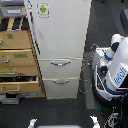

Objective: Opening the fridge

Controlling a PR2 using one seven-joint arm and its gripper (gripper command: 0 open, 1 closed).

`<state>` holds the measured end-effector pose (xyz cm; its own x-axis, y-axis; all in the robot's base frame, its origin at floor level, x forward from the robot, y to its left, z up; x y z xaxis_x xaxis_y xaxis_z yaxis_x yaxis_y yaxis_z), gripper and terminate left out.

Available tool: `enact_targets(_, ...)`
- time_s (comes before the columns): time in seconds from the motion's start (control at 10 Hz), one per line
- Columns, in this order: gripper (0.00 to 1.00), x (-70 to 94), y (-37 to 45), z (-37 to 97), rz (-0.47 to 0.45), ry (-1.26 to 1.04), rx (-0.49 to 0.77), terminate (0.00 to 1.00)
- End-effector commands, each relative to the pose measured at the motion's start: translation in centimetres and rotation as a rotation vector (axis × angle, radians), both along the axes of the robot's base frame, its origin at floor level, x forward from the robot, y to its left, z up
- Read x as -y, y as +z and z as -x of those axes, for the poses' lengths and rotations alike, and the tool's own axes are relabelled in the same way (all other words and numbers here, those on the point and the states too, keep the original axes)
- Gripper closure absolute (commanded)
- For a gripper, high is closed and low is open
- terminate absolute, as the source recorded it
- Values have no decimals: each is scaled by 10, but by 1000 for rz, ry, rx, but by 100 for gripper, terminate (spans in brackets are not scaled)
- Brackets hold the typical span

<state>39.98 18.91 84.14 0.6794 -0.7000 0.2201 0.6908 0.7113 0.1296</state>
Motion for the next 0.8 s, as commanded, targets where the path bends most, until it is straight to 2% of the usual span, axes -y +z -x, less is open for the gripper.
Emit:
enact_targets(0.1, 0, 5, 5, -21, 59, 37, -106, 0)
enact_targets(0.4, 0, 11, 14, -67, 97, 80, -195, 0)
enact_targets(0.8, 0, 24, 32, -120, 89, 80, -159, 0)
